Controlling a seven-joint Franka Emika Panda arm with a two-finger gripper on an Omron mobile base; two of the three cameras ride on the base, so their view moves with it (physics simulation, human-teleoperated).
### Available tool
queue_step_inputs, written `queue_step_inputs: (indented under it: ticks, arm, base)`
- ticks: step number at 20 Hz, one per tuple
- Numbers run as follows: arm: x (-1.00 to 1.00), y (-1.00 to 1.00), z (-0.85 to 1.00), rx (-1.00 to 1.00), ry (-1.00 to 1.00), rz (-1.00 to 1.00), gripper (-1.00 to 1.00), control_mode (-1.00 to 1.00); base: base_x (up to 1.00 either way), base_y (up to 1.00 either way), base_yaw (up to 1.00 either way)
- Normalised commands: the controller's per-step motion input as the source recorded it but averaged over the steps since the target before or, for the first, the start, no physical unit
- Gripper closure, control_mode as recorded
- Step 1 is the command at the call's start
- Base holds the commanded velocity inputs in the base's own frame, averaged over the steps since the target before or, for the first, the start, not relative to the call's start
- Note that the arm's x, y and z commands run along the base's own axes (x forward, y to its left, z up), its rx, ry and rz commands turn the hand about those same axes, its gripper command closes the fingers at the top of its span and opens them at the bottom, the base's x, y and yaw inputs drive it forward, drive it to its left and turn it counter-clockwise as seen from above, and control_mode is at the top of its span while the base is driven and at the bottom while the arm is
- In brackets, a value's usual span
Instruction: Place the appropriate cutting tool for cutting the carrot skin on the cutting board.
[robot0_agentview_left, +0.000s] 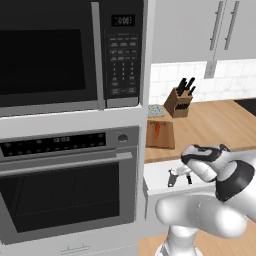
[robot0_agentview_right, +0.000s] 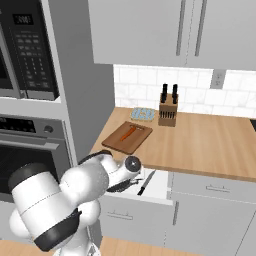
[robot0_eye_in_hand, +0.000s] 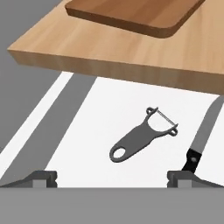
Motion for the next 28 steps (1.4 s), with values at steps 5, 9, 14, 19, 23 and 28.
queue_step_inputs:
  ticks: [5, 9, 14, 19, 23, 28]
  arm:
    - [-0.12, 0.3, -0.43, -0.03, 0.29, -0.05, -1.0, -1.0]
    - [-0.08, 0.28, -0.23, -0.03, 0.2, -0.16, -1.0, -1.0]
    - [0.0, 0.0, -0.02, 0.0, 0.0, 0.0, -1.0, -1.0]
    - [0.03, 0.02, -0.24, 0.0, -0.1, -0.01, -1.0, -1.0]
    - [0.1, 0.03, -0.05, 0.0, -0.07, -0.01, -1.0, -1.0]
    - [0.22, 0.05, -0.02, 0.0, 0.0, 0.0, -1.0, -1.0]
  base:
    - [0.0, 0.0, 0.0]
    - [0.0, 0.0, 0.0]
    - [0.0, 0.0, 0.0]
    - [0.0, 0.0, 0.0]
    - [0.0, 0.0, 0.0]
    - [0.0, 0.0, 0.0]
